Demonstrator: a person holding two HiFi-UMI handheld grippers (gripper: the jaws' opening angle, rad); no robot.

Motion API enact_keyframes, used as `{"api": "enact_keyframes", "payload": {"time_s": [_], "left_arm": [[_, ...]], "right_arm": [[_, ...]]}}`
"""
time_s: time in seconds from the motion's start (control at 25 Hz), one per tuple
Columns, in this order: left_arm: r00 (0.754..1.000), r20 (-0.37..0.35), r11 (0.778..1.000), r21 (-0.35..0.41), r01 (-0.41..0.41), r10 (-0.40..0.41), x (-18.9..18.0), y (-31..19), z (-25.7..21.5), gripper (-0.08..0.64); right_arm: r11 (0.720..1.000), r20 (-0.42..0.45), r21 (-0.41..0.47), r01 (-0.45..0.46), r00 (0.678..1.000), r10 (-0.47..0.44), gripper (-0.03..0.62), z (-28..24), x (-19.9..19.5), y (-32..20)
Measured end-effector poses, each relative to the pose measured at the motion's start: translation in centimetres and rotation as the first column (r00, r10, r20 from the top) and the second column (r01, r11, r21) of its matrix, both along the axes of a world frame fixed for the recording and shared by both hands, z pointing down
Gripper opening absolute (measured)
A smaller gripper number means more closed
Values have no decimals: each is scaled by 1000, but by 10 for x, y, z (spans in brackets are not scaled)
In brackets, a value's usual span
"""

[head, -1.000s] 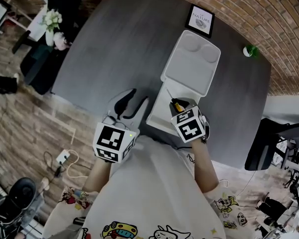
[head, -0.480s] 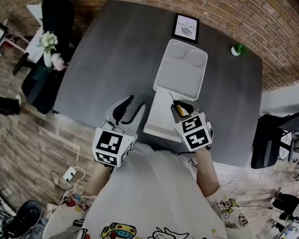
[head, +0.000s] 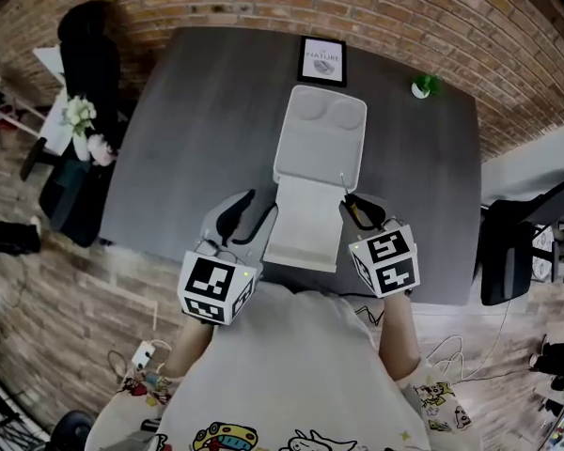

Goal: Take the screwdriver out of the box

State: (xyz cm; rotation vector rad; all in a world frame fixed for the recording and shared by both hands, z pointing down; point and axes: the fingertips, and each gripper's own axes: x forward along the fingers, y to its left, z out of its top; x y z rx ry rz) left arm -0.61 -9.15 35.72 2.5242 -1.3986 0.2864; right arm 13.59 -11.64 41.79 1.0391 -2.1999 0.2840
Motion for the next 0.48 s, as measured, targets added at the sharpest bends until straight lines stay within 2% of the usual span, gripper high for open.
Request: {"api": "enact_keyframes", "payload": {"time_s": [0.12, 0.28, 0.48], "left_arm": [[1000, -5, 1000, 11, -24, 24, 8, -2, -5, 158], [998, -18, 998, 25, -53, 54, 17, -3, -13, 155], [997, -14, 996, 34, -80, 81, 27, -3, -18, 143]], "right_arm": [[999, 39, 18, -48, 998, 47, 77, -9, 13, 2], [992, 133, 51, -115, 985, 107, 76, -26, 28, 6], [978, 206, 136, -159, 970, 129, 75, -51, 42, 15]]}}
